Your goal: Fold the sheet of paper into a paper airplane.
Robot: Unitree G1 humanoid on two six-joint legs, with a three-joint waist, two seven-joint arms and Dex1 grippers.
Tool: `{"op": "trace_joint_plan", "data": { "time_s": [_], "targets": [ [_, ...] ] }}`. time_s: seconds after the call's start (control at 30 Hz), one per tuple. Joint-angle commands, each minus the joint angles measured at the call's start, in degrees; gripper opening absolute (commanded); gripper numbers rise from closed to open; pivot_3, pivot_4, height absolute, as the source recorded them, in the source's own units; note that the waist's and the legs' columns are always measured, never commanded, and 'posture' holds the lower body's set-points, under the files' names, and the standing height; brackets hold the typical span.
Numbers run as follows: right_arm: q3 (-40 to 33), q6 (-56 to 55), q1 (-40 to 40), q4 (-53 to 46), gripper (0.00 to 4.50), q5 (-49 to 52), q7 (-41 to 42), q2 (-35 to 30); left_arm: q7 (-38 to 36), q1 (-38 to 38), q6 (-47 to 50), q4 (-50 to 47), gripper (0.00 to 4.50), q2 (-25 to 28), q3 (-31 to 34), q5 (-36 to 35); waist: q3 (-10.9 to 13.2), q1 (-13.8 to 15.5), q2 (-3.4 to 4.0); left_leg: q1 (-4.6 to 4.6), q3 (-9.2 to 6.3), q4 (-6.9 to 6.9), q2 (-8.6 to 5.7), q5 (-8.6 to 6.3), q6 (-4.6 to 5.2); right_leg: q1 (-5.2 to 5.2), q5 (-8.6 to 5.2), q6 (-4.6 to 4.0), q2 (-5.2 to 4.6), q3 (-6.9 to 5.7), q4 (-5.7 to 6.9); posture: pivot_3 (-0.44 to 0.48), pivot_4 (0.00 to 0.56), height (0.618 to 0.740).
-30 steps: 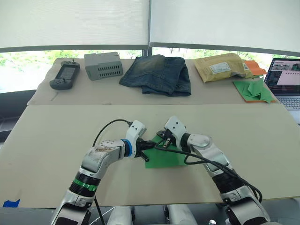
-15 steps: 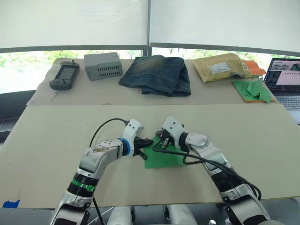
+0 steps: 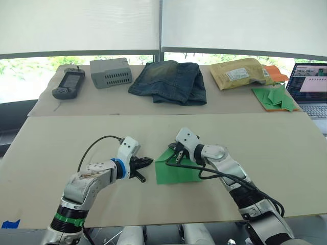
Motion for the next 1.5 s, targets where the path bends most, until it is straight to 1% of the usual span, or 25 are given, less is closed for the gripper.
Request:
{"op": "trace_joint_plan", "data": {
  "time_s": [0.03, 0.1, 0.23, 0.37, 0.5, 0.63, 0.7, 0.83, 0.87, 0.93, 1.0, 1.1, 1.2, 1.27, 1.37, 1.43, 1.5],
  "targets": [
    [1.0, 1.7, 1.5, 2.4, 0.0, -0.8, 0.6, -0.7, 0.2, -3.8, -4.9, 2.8, 0.03, -1.6, 0.4, 1.5, 0.0, 0.1, -0.02, 0.0, 0.01, 0.0, -0.01, 0.0, 0.0, 0.01, 0.01, 0.0, 0.0, 0.0, 0.0, 0.0, 0.15, 0.728],
    [0.9, 1.9, 1.8, 1.9, 0.0, -0.9, 0.6, -0.9, -0.7, -6.1, -6.2, 4.0, 0.03, -3.4, 0.1, 0.7, 0.0, 0.2, -0.03, -0.01, 0.01, 0.01, -0.03, 0.01, -0.01, 0.0, 0.02, 0.01, 0.0, 0.0, 0.0, 0.0, 0.15, 0.728],
    [0.4, 2.9, 2.7, 0.4, 0.0, -0.9, 0.0, -1.2, -3.8, -8.4, -8.1, 5.4, 0.03, -4.9, -3.9, 1.2, 0.0, 0.1, -0.02, -0.15, 0.06, 0.01, -0.11, 0.01, -0.01, -0.05, 0.01, 0.02, -0.02, 0.01, -0.05, 0.0, 0.15, 0.728],
    [-0.5, 4.4, 3.9, -2.1, 0.0, -0.7, -0.5, -2.0, -5.1, -9.3, -9.4, 8.1, 0.03, -5.0, -8.3, 4.0, 0.0, 0.1, -0.02, -0.35, 0.03, 0.0, -0.13, 0.0, -0.02, -0.17, 0.03, -0.02, -0.04, 0.02, -0.07, 0.0, 0.15, 0.728],
    [-1.7, 6.1, 5.1, -4.9, 0.0, -0.4, -1.3, -2.6, -6.2, -10.1, -11.3, 12.0, 0.03, -5.0, -10.7, 6.7, 0.0, 0.6, -0.03, -0.37, 0.01, 0.01, -0.23, 0.01, -0.01, -0.17, 0.01, 0.03, -0.08, -0.01, -0.07, 0.0, 0.15, 0.728],
    [-4.2, 8.3, 7.1, -9.7, 0.0, 0.1, -3.1, -2.9, -7.8, -10.7, -12.5, 15.4, 0.03, -5.1, -13.6, 9.3, 0.0, 1.4, -0.02, -0.37, 0.02, 0.02, -0.35, 0.01, -0.01, -0.11, -0.02, 0.13, -0.15, -0.04, -0.13, 0.0, 0.15, 0.728],
    [-5.8, 10.4, 8.5, -13.3, 0.0, 1.1, -3.6, -3.2, -8.4, -11.0, -13.0, 16.8, 0.03, -5.5, -14.3, 9.9, 0.0, 1.7, -0.02, -0.37, 0.0, 0.02, -0.35, 0.01, -0.01, -0.11, -0.02, 0.14, -0.15, -0.04, -0.16, 0.0, 0.15, 0.728],
    [-12.1, 16.4, 11.4, -22.0, 0.0, 5.8, -5.9, -1.5, -9.7, -11.7, -14.6, 18.9, 0.03, -6.0, -15.9, 11.4, 0.0, 1.9, -0.02, -0.44, 0.01, 0.04, -0.35, 0.01, -0.01, -0.14, -0.02, 0.16, -0.15, -0.06, -0.17, 0.0, 0.15, 0.728],
    [-14.7, 20.0, 12.4, -25.5, 0.0, 8.8, -5.8, -0.7, -10.0, -11.9, -14.8, 19.4, 0.03, -6.4, -16.1, 11.5, 0.0, 1.9, -0.02, -0.46, 0.0, 0.04, -0.35, 0.01, -0.01, -0.15, -0.01, 0.17, -0.15, -0.05, -0.17, 0.0, 0.15, 0.728],
    [-19.7, 27.0, 16.2, -34.6, 0.0, 14.6, -4.7, -1.2, -10.7, -12.6, -15.7, 20.8, 0.03, -7.0, -16.7, 12.1, 0.0, 2.1, 0.0, -0.51, -0.05, 0.06, -0.32, 0.01, -0.01, -0.18, -0.01, 0.18, -0.14, -0.05, -0.17, 0.0, 0.15, 0.728],
    [-22.4, 31.1, 19.3, -40.9, 0.62, 17.7, -4.1, -2.8, -11.2, -13.0, -16.3, 21.7, 0.0, -7.6, -17.0, 12.4, 0.0, 2.3, 0.02, -0.57, -0.13, 0.05, -0.32, 0.01, -0.01, -0.18, -0.04, 0.23, -0.15, -0.09, -0.19, 0.0, 0.15, 0.728],
    [-24.5, 32.4, 23.5, -46.9, 1.58, 18.6, -4.6, -6.7, -12.0, -13.5, -16.8, 22.9, 0.0, -8.3, -17.3, 12.8, 0.0, 2.2, 0.03, -0.61, -0.13, 0.05, -0.36, 0.0, 0.0, -0.13, -0.02, 0.31, -0.17, -0.09, -0.38, 0.0, 0.15, 0.728],
    [-27.7, 35.3, 32.2, -53.7, 1.58, 23.3, -1.4, -10.6, -13.0, -14.2, -17.6, 24.6, 0.0, -9.1, -17.8, 13.5, 0.0, 2.5, 0.05, -0.64, -0.08, 0.05, -0.41, 0.0, 0.01, -0.05, 0.03, 0.39, -0.16, -0.09, -0.59, 0.0, 0.15, 0.728],
    [-27.4, 35.1, 36.9, -55.9, 1.58, 24.0, -0.7, -13.1, -13.6, -14.6, -18.0, 25.4, 0.0, -9.5, -18.1, 13.9, 0.0, 2.7, 0.07, -0.74, -0.03, 0.05, -0.4, 0.0, 0.01, -0.06, 0.03, 0.4, -0.15, -0.15, -0.72, 0.0, 0.15, 0.728],
    [-25.8, 34.5, 43.9, -58.2, 1.58, 25.4, -0.9, -14.4, -14.2, -15.3, -18.8, 26.6, 0.0, -10.0, -18.2, 14.4, 0.0, 2.7, 0.07, -0.82, -0.02, 0.05, -0.41, -0.01, 0.03, -0.05, 0.05, 0.45, -0.17, -0.11, -0.79, 0.0, 0.15, 0.728],
    [-24.9, 33.8, 46.4, -58.5, 1.06, 25.5, -2.4, -13.7, -14.5, -15.7, -19.3, 27.2, 0.0, -10.1, -18.2, 14.7, 0.0, 2.6, 0.06, -0.81, -0.02, 0.06, -0.42, -0.01, 0.03, -0.05, 0.07, 0.47, -0.18, -0.11, -0.8, 0.0, 0.15, 0.728],
    [-24.1, 32.5, 47.3, -58.2, 0.4, 25.0, -3.7, -13.3, -14.8, -15.9, -19.5, 27.6, 0.0, -10.2, -18.3, 15.1, 0.0, 2.6, 0.07, -0.8, -0.05, 0.12, -0.38, -0.01, 0.03, -0.03, 0.06, 0.46, -0.18, -0.1, -0.79, 0.0, 0.15, 0.728]
  ]
}}
